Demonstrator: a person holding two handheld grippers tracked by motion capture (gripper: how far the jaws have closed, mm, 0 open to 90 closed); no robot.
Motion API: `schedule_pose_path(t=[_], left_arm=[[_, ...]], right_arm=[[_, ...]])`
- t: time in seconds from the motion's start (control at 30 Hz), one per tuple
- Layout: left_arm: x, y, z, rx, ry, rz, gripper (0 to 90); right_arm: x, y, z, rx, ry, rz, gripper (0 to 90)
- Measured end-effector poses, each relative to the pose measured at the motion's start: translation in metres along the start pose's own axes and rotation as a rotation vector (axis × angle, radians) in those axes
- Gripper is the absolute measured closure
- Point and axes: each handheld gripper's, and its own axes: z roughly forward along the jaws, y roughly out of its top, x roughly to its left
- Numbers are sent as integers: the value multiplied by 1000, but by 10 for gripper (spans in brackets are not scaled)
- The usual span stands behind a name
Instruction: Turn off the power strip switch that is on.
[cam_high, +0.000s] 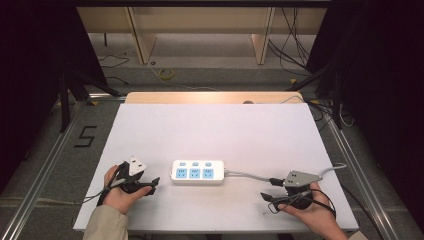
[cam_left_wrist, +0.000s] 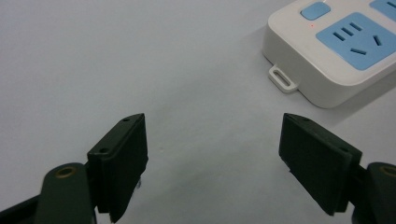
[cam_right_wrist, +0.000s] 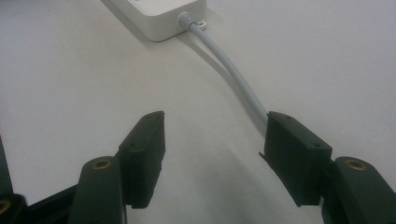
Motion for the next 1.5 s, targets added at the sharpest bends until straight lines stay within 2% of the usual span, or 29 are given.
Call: schedule_pose_path(t=[0.3, 0.47, 0.57, 0.6, 0.67, 0.7, 0.73, 0.77, 0.8, 0.93, 1.13, 1.5], left_arm=[[1, 3, -1, 8, 20, 5, 242], [2, 10, -7, 13, 52, 24, 319], [3, 13, -9, 11, 54, 32, 411], [3, 13, -9, 13, 53, 37, 488], [3, 13, -11, 18, 56, 48, 580], [3, 14, -11, 22, 57, 57, 580], [2, 14, -12, 25, 57, 65, 669], [2, 15, -13, 31, 61, 77, 709], [2, 16, -14, 32, 66, 73, 709], [1, 18, -17, 60, 78, 74, 875], [0, 19, -17, 94, 79, 67, 894], [-2, 24, -18, 122, 71, 47, 896]], right_arm=[[1, 0, -1, -3, -4, -2, 392], [1, 0, 0, 2, -1, 0, 392], [1, 0, 0, 1, -1, 1, 393], [1, 0, 0, 1, -3, 1, 392], [1, 0, 0, -1, -2, 0, 392], [1, 0, 0, -1, -2, 0, 392], [1, 0, 0, -1, -2, 0, 392], [1, 0, 0, -1, -2, -1, 393], [1, 0, 0, -1, -2, -1, 393], [1, 0, 0, 0, -2, -1, 392], [1, 0, 0, 0, -1, -1, 393], [1, 0, 0, 1, -1, -3, 393]])
